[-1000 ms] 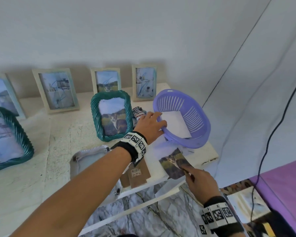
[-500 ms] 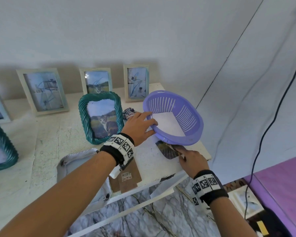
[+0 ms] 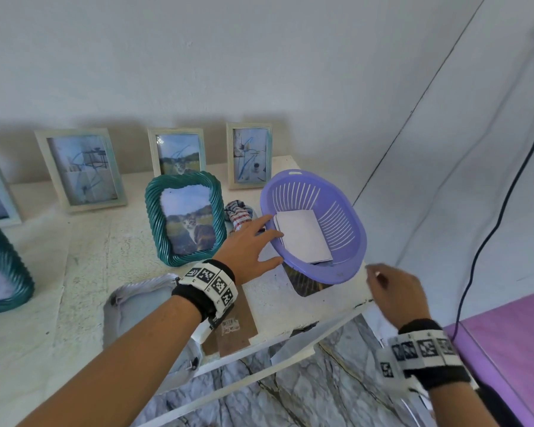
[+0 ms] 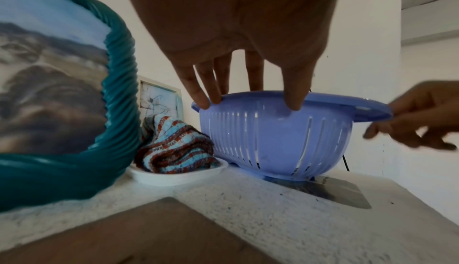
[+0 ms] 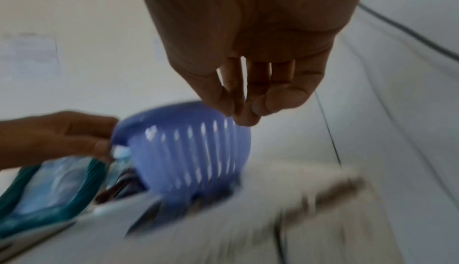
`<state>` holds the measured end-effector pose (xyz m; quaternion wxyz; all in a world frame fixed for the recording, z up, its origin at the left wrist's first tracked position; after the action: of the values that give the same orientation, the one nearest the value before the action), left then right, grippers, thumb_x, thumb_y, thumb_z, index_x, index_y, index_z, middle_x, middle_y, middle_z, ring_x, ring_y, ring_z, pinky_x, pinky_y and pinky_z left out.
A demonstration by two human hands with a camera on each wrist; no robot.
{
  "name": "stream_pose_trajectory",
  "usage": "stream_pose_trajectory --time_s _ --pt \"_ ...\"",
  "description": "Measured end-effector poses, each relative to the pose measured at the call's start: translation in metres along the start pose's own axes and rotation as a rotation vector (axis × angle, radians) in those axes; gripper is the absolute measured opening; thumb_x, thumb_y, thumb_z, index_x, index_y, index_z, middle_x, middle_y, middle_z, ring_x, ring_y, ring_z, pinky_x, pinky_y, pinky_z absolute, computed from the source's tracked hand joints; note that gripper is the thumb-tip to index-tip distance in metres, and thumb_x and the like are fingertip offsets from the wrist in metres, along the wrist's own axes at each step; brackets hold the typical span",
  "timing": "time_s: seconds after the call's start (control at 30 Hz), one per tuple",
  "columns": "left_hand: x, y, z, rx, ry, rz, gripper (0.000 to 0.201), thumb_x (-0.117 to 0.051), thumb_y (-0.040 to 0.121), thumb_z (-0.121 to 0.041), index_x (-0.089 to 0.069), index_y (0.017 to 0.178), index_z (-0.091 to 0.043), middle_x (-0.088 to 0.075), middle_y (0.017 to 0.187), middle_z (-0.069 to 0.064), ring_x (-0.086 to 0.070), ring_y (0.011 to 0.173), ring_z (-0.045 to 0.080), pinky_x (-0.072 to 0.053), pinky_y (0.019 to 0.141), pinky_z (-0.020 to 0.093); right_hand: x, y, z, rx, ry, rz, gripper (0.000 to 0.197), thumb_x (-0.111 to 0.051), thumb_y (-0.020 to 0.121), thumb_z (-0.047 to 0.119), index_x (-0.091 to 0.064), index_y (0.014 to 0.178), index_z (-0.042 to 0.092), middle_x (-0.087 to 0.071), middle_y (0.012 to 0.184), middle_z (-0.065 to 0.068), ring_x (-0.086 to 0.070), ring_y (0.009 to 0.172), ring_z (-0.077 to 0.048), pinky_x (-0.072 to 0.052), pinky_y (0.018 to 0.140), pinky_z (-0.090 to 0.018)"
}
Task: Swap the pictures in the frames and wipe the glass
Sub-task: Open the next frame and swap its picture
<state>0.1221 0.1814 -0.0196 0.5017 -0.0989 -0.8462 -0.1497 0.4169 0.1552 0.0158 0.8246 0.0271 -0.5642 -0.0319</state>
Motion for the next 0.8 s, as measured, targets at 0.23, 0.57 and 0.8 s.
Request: stream_pose_trajectory --time_s 0.23,0.57,0.8 --pt "0.004 -0.008 -0.004 0.016 -0.080 -0.035 0.058 -0.040 0.090 -0.055 -0.053 0.136 -0.022 -0.038 0.152 0.008 -0.039 0.137 0.028 -0.039 0.109 0.047 0.042 0.081 0.112 0.364 -0.148 0.049 0.022 -0.052 0.091 0.028 -0.067 0.105 0.021 -0.069 0.093 -0.004 -0.062 0.085 -0.027 -0.051 0.077 -0.035" --pt "0.008 -0.007 -0.008 0.051 -0.094 0.005 0.046 -0.056 0.095 -0.037 -0.048 0.139 -0.026 -0.029 0.156 0.001 -0.041 0.135 0.023 -0.043 0.105 0.041 -0.091 0.175 0.162 0.499 -0.795 0.531 0.063 -0.077 0.074 0.031 -0.052 0.130 0.017 -0.060 0.125 -0.009 -0.059 0.110 -0.030 -0.054 0.085 -0.041" --pt "0.008 -0.007 -0.008 0.074 -0.128 0.049 0.048 -0.054 0.095 -0.037 -0.044 0.141 -0.029 -0.023 0.159 -0.002 -0.040 0.136 0.020 -0.042 0.106 0.040 -0.108 0.180 0.150 0.425 -0.777 0.576 0.078 -0.080 0.071 0.038 -0.043 0.136 0.015 -0.057 0.127 -0.012 -0.058 0.112 -0.032 -0.051 0.090 -0.043"
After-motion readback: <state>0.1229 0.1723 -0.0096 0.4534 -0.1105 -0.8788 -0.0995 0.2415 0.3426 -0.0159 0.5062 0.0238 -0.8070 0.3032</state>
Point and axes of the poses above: each hand's wrist, its own y-axis towards the middle knuckle, its own x-axis out of the back of the hand, z = x × y, the point moved 5 cm from there along y, towards the middle knuckle
